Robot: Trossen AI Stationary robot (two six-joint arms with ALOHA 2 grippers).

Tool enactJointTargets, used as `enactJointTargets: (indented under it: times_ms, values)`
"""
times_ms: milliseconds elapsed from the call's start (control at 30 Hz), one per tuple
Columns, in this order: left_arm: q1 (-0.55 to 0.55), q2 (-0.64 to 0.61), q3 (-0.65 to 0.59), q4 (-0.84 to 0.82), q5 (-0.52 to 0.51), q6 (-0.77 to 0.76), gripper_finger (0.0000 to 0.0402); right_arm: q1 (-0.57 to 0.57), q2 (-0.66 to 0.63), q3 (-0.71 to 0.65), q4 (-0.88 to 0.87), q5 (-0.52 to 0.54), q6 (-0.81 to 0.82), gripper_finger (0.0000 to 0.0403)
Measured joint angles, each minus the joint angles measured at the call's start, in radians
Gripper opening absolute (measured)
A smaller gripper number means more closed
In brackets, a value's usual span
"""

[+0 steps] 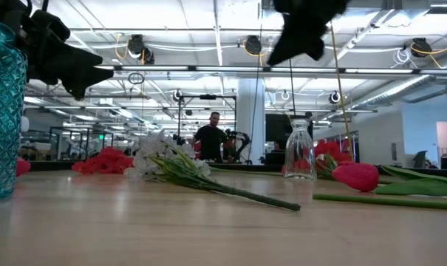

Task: Sort flowers into vase by color
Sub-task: Put the left white flowers into the blue flower vase

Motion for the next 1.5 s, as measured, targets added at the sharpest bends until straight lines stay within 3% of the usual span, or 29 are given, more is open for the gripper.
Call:
enactJointTargets:
  times_ms: [367,633,900,1200,1367,1500]
  values:
    - [0.000,0.000,0.000,0.000,0.000,0.000,0.0228,-0.024,0.502,0.620,-0.238,-0.036,0.030,0.0000]
    - [0.000,0.000,0.000,0.000,0.000,0.000,0.0228,-0.028,0.762,0.905,-0.403,-0.065,0.048,0.0027]
    - [0.000,0.000,0.000,0.000,0.000,0.000,0.0228,-0.033,0.866,0.933,-0.448,-0.218,0.278,0.0121]
    - [0.000,0.000,0.000,0.000,0.000,0.000,0.0228,-0.044,0.952,0.933,-0.476,-0.243,0.356,0.0223]
    - [0.000,0.000,0.000,0.001,0.000,0.000,0.0228,-0.046,1.003,0.933,-0.486,-0.243,0.345,0.0258]
    - [0.000,0.000,0.000,0.000,0.000,0.000,0.0228,-0.045,1.032,0.936,-0.487,-0.250,0.332,0.0260]
